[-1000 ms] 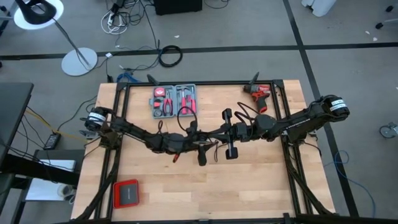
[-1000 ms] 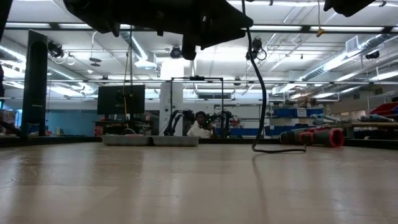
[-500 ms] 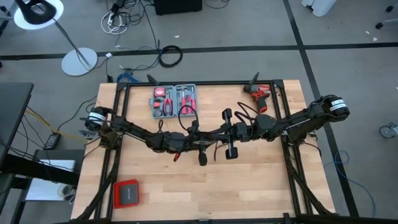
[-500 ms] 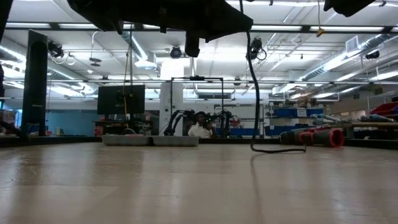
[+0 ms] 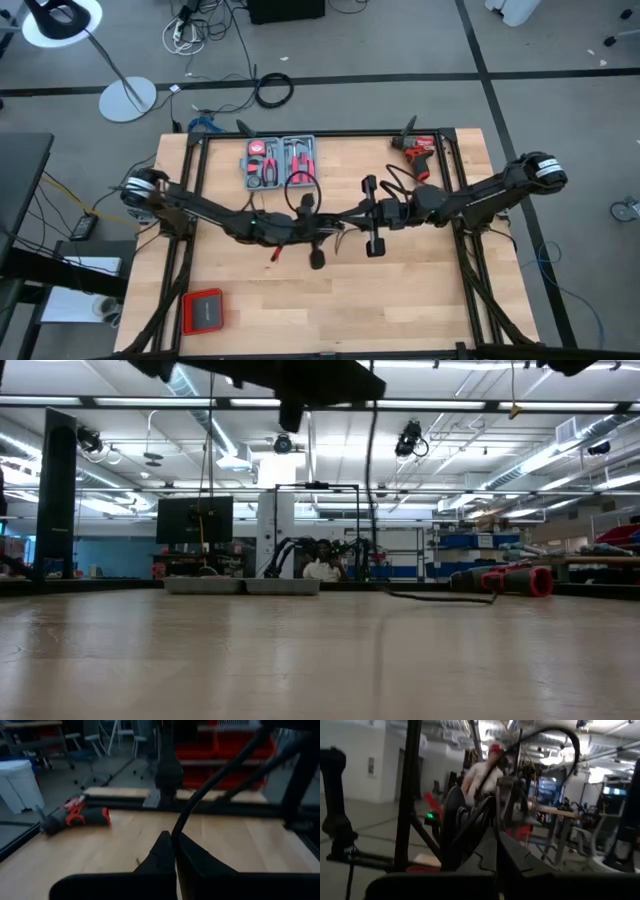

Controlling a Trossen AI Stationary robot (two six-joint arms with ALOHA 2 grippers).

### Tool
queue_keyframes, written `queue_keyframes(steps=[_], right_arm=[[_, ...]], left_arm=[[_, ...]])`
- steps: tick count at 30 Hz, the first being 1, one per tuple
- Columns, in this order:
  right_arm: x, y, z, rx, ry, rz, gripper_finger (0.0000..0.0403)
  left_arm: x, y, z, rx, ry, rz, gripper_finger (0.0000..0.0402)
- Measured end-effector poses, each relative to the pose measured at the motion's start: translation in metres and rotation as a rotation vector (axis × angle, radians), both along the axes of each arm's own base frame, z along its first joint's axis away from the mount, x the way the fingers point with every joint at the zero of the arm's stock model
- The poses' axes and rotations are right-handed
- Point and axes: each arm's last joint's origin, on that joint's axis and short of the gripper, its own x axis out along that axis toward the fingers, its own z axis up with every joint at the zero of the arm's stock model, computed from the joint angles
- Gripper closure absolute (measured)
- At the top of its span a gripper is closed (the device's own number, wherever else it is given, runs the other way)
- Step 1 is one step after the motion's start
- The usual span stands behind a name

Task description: Coil cords

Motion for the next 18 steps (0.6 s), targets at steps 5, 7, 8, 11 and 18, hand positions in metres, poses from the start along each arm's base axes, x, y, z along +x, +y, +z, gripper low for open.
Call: queue_keyframes(steps=[5,7,8,11,18], right_arm=[[-0.013,0.004,0.004,0.007,0.082,-0.001,0.0402],[-0.015,0.006,0.003,0.028,0.116,0.011,0.0402],[-0.016,0.007,0.003,0.034,0.120,0.014,0.0402],[-0.016,0.010,0.004,0.047,0.110,-0.004,0.0402],[-0.017,0.010,0.005,0.054,0.097,-0.022,0.0402]], left_arm=[[-0.024,-0.004,0.014,0.020,0.129,-0.006,0.0401],[-0.032,-0.002,0.018,0.037,0.172,0.022,0.0401],[-0.035,-0.002,0.019,0.044,0.185,0.037,0.0401],[-0.038,0.000,0.021,0.045,0.199,0.042,0.0401],[-0.036,-0.001,0.018,0.049,0.200,0.053,0.0401]])
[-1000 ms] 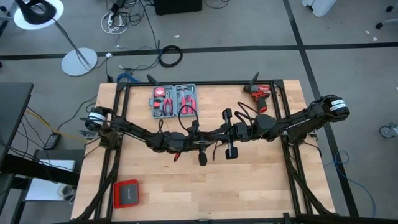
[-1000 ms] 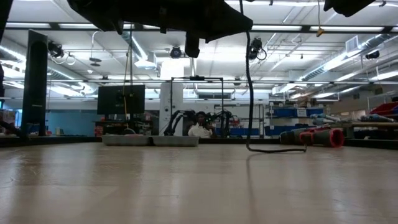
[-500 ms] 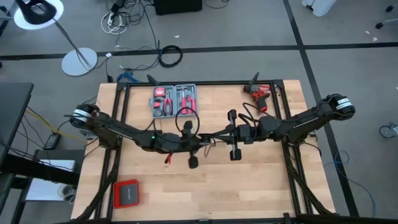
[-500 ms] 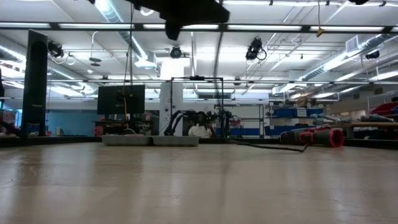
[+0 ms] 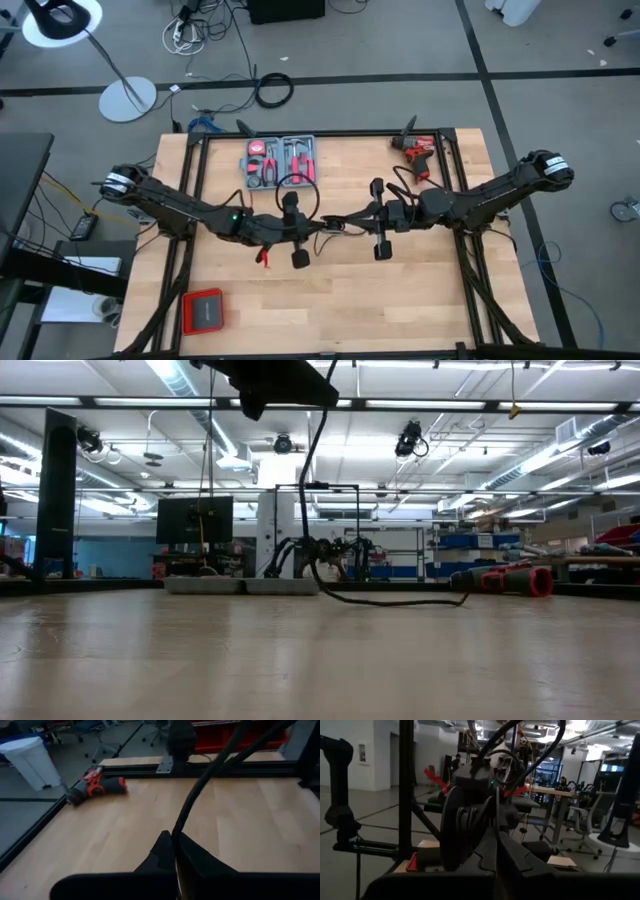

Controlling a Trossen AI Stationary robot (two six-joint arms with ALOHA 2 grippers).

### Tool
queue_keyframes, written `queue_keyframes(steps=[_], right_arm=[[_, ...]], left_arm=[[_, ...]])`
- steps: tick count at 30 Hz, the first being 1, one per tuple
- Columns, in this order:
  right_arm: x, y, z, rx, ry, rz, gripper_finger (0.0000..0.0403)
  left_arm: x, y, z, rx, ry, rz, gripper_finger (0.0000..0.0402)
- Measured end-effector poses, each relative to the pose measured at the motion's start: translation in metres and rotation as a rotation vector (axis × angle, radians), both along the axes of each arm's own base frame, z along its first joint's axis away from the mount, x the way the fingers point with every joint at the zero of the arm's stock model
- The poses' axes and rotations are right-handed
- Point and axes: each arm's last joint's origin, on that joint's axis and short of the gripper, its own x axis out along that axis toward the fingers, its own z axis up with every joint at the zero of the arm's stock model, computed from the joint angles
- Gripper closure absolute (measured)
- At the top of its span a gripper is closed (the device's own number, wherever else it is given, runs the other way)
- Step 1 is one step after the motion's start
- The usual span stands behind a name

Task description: Coil cords

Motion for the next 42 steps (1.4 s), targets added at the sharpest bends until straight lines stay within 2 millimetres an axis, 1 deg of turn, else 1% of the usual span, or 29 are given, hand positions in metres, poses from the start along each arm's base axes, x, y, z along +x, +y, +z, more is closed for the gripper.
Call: queue_keyframes(steps=[3,7,12,17,22,27,30,34,39,42], right_arm=[[0.000,0.002,-0.005,0.013,0.054,0.014,0.0402],[0.001,0.003,-0.012,0.042,0.125,0.023,0.0402],[0.000,0.004,-0.019,0.068,0.200,0.036,0.0402],[0.000,0.003,-0.025,0.080,0.256,0.009,0.0402],[-0.001,0.001,-0.030,0.076,0.311,-0.046,0.0403],[0.000,-0.003,-0.033,0.104,0.337,-0.065,0.0403],[0.001,-0.005,-0.033,0.121,0.342,-0.053,0.0403],[0.005,-0.007,-0.038,0.143,0.366,-0.016,0.0403],[0.014,-0.007,-0.053,0.166,0.437,0.057,0.0403],[0.016,-0.007,-0.059,0.169,0.474,0.067,0.0403]], left_arm=[[-0.002,0.001,0.002,0.006,0.008,0.007,0.0401],[-0.008,0.002,0.010,0.005,-0.008,0.004,0.0401],[-0.015,0.004,0.020,0.015,0.030,0.005,0.0401],[-0.013,0.004,0.036,0.020,0.070,0.000,0.0401],[-0.013,0.003,0.044,0.021,0.103,-0.004,0.0401],[-0.012,0.002,0.049,-0.003,0.093,-0.029,0.0401],[-0.012,0.002,0.053,0.017,0.089,-0.049,0.0401],[-0.004,-0.001,0.056,0.068,0.104,-0.121,0.0400],[0.012,-0.007,0.052,0.205,0.161,-0.203,0.0399],[0.020,-0.009,0.054,0.253,0.162,-0.222,0.0399]])
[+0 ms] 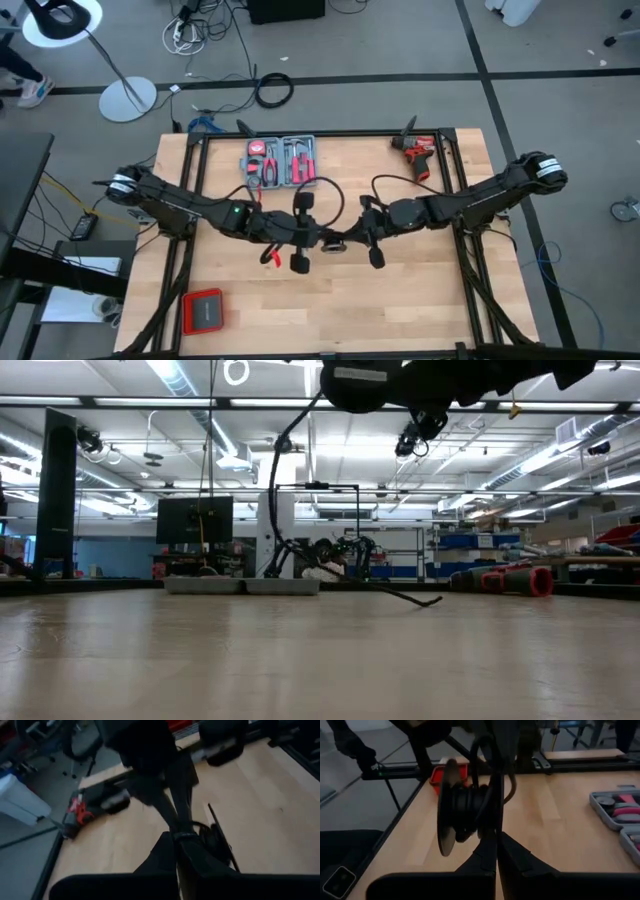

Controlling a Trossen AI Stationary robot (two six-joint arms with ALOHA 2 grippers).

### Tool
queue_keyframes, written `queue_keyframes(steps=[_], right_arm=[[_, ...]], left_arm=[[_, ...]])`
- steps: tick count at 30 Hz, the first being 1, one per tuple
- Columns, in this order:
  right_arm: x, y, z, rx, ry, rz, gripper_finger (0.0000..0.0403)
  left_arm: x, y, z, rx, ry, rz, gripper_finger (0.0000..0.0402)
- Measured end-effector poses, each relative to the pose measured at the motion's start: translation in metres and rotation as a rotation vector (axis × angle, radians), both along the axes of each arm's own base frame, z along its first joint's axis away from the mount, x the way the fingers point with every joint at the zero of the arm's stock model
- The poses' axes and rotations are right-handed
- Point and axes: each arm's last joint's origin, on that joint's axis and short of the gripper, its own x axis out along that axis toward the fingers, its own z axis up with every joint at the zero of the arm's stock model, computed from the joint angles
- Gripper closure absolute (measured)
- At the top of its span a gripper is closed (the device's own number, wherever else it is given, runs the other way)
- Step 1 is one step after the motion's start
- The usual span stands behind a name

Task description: Coil cords

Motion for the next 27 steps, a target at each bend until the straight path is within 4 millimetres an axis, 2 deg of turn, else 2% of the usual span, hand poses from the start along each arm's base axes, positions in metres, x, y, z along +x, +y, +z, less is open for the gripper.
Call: queue_keyframes(steps=[10,18,21,27], right_arm=[[0.001,0.001,-0.002,0.022,0.013,0.037,0.0403],[0.001,0.002,-0.002,0.041,0.014,0.077,0.0403],[0.000,0.002,-0.003,0.049,0.029,0.066,0.0403],[0.000,0.000,-0.006,0.075,0.062,-0.029,0.0403]], left_arm=[[0.002,-0.003,0.025,0.035,-0.020,-0.139,0.0398],[0.010,-0.008,0.010,0.070,0.035,-0.223,0.0398],[0.014,-0.008,0.003,0.112,0.061,-0.192,0.0398],[0.015,-0.005,0.002,0.132,0.058,-0.080,0.0383]])
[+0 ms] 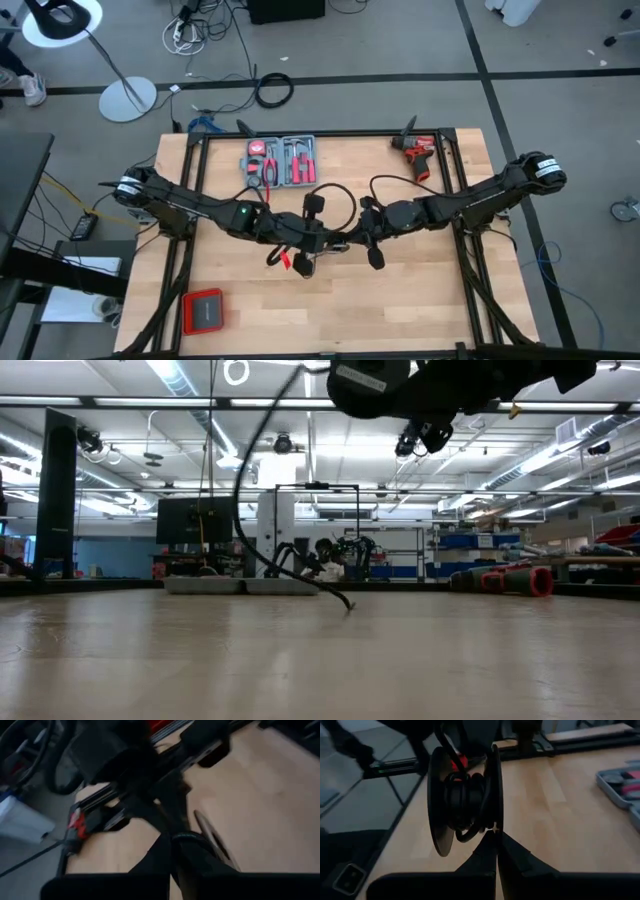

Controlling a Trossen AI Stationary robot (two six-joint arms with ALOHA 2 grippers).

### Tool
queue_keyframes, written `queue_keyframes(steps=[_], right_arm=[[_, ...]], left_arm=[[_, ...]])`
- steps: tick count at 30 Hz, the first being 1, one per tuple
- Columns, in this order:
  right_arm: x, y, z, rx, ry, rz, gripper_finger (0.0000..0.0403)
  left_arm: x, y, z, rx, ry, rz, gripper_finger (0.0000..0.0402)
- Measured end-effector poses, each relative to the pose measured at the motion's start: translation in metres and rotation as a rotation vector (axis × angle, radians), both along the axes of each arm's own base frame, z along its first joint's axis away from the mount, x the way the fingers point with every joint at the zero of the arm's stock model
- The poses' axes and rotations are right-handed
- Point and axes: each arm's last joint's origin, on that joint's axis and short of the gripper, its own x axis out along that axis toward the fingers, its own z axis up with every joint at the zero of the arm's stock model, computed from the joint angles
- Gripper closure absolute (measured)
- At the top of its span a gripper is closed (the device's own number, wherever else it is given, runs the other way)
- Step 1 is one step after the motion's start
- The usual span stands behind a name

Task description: Coil cords

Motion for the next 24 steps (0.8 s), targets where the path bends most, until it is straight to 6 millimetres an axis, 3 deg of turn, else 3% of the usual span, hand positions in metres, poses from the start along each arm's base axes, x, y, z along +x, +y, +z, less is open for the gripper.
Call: queue_keyframes(steps=[12,24], right_arm=[[-0.0016,-0.0053,-0.0043,0.000,0.041,-0.185,0.0403],[-0.0013,-0.0065,-0.0032,-0.013,0.029,-0.207,0.0403]], left_arm=[[-0.0042,0.0047,-0.0023,-0.011,0.056,0.142,0.0363],[-0.0002,0.0090,-0.0017,0.012,0.024,0.183,0.0341]])
